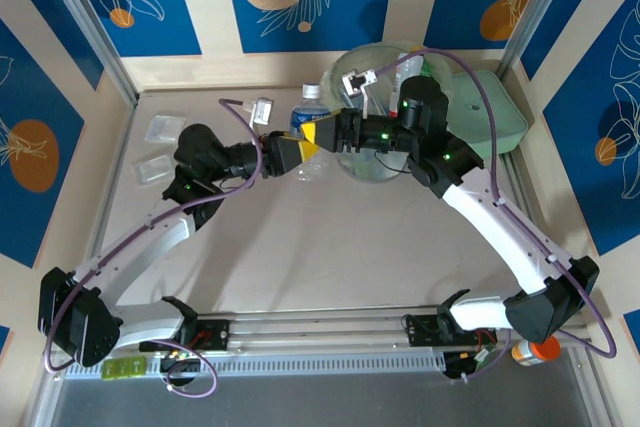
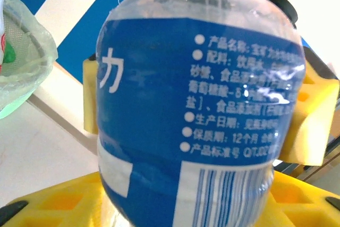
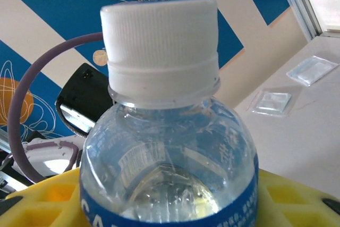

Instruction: Put the plastic bottles in the bin

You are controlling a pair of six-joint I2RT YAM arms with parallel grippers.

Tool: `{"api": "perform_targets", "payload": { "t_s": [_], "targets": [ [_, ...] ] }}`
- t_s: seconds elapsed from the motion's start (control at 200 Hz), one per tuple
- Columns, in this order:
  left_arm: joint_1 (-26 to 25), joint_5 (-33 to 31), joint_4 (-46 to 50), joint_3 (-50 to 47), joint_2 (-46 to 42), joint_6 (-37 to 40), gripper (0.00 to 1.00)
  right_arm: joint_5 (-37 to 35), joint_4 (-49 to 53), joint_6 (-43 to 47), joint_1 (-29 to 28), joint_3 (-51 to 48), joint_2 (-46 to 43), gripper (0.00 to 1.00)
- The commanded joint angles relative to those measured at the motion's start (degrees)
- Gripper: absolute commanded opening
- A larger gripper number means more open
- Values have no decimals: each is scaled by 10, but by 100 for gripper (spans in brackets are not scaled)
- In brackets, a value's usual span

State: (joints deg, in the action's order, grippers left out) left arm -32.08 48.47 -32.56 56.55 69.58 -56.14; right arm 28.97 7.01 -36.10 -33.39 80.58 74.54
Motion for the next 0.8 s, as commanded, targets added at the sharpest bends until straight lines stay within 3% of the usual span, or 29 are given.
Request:
{"api": "perform_targets", "payload": {
  "t_s": [0.0,0.1,0.215,0.355,0.415,0.48,0.635,0.795],
  "targets": [
    [-11,19,-18,3,-3,8,62,-1,6,1,-3,15,-2,48],
    [-11,-3,23,6,-14,33,76,-15,14,6,-2,17,-12,47],
    [-10,-78,165,25,-47,124,86,-47,51,28,6,39,-15,46],
    [-9,-324,368,38,-124,248,92,-85,125,60,49,94,-7,44],
    [-9,-426,402,22,-161,291,92,-96,145,67,77,115,-2,43],
    [-9,-492,415,1,-196,326,92,-116,176,82,109,146,7,43],
    [-11,-527,435,-23,-214,390,90,-215,263,123,167,232,57,44],
    [-11,-495,428,-29,-200,387,90,-285,320,184,182,310,123,44]
  ]
}}
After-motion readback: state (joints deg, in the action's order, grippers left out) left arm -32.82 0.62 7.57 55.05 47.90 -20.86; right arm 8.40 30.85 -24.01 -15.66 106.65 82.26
